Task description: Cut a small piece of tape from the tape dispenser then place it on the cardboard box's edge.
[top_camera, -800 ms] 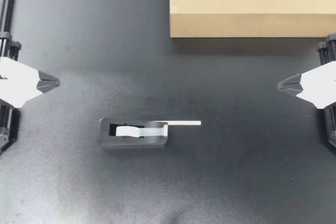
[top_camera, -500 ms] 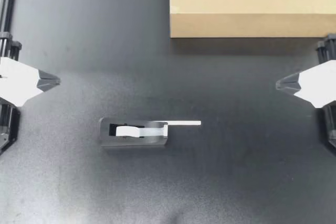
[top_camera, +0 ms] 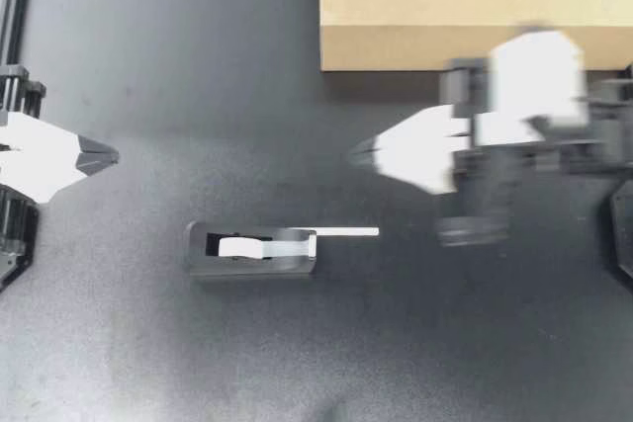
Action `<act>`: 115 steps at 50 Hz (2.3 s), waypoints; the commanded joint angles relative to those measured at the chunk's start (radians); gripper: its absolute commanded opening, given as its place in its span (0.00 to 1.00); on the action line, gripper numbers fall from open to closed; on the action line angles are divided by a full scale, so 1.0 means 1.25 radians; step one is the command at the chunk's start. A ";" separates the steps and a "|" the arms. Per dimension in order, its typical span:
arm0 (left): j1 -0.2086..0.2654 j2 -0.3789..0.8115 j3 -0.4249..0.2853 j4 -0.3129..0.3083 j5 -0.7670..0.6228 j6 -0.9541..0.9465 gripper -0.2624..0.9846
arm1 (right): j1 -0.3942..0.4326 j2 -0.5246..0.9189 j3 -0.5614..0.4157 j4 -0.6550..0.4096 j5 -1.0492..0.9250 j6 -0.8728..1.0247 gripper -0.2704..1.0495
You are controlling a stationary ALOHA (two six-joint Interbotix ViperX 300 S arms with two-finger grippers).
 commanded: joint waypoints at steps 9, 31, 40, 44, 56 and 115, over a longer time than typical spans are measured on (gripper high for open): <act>0.002 0.009 -0.002 -0.001 -0.007 0.000 0.11 | -0.004 0.189 -0.223 0.001 0.303 0.010 0.11; 0.002 0.011 0.026 -0.001 -0.007 -0.005 0.11 | -0.034 0.401 -0.482 0.094 0.682 -0.055 0.11; 0.002 0.012 0.031 -0.001 -0.009 -0.011 0.11 | -0.120 0.476 -0.549 0.379 0.819 -0.291 0.11; 0.001 0.012 0.032 -0.001 -0.007 -0.012 0.11 | -0.163 0.508 -0.568 0.506 0.881 -0.406 0.11; 0.002 0.013 0.032 -0.001 -0.007 -0.015 0.11 | -0.225 0.590 -0.619 0.636 0.992 -0.493 0.11; 0.002 0.053 0.028 -0.001 -0.037 -0.006 0.11 | -0.198 0.715 -0.658 0.653 1.049 -0.421 0.52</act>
